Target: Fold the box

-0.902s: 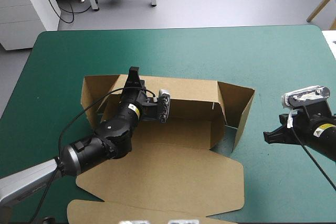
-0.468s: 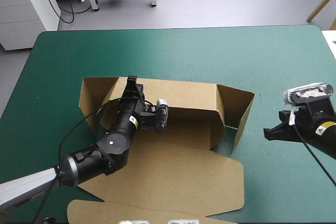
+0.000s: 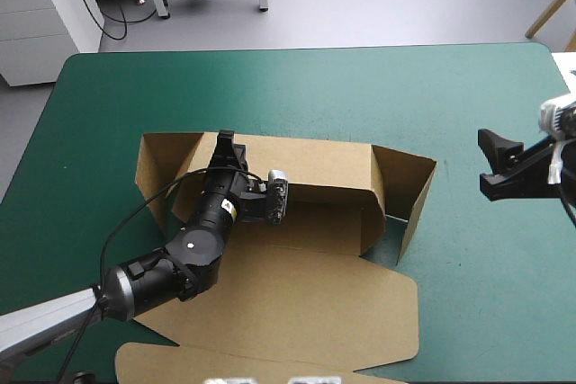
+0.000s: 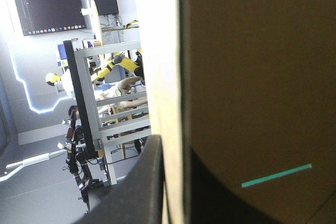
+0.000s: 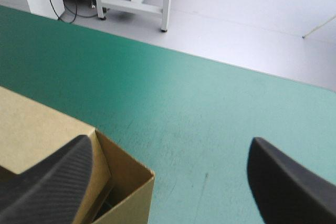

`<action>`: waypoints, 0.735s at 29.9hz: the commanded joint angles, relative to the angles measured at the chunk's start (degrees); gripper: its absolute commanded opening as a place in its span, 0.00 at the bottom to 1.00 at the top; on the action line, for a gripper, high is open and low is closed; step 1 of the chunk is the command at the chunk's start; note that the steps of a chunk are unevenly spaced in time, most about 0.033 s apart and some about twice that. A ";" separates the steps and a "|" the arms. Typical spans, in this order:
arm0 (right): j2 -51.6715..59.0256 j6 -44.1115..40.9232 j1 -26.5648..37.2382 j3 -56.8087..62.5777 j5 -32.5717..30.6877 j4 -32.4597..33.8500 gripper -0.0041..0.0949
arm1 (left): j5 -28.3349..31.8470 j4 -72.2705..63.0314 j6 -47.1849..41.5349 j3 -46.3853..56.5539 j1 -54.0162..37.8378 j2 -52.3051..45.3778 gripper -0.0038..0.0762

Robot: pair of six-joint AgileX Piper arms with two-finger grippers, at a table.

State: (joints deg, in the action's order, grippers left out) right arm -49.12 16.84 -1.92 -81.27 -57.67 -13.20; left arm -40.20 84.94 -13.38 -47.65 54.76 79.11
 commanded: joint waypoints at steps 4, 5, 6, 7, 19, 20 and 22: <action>-7.41 0.41 -0.33 -11.45 2.98 -4.36 0.94 | 4.55 -6.82 -2.12 0.66 0.69 0.07 0.04; -8.95 0.41 -0.33 -12.94 2.73 -5.05 0.94 | 4.55 -6.82 -2.23 0.66 0.69 0.07 0.04; -10.58 0.41 -0.33 -14.34 2.42 -5.57 0.94 | 4.44 -6.82 -2.70 0.66 0.69 0.07 0.04; -12.28 0.41 -0.33 -15.63 2.32 -5.86 0.94 | 4.17 -6.82 -3.09 0.66 0.69 0.07 0.04; -31.55 -0.09 -0.33 -22.42 0.87 -6.80 0.93 | 3.77 -6.61 -3.09 0.66 0.69 0.07 0.04; -32.72 -0.44 -0.33 -22.42 0.75 -7.27 0.93 | 3.77 -6.61 -3.09 0.66 0.69 0.07 0.04; -35.51 -0.44 -0.33 -22.42 0.25 -8.78 0.93 | 3.77 -6.61 -3.09 0.66 0.69 0.07 0.04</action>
State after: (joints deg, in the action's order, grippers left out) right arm -83.47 16.44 -1.92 -101.83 -59.91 -19.01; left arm -40.15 85.11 -15.95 -47.65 54.76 79.11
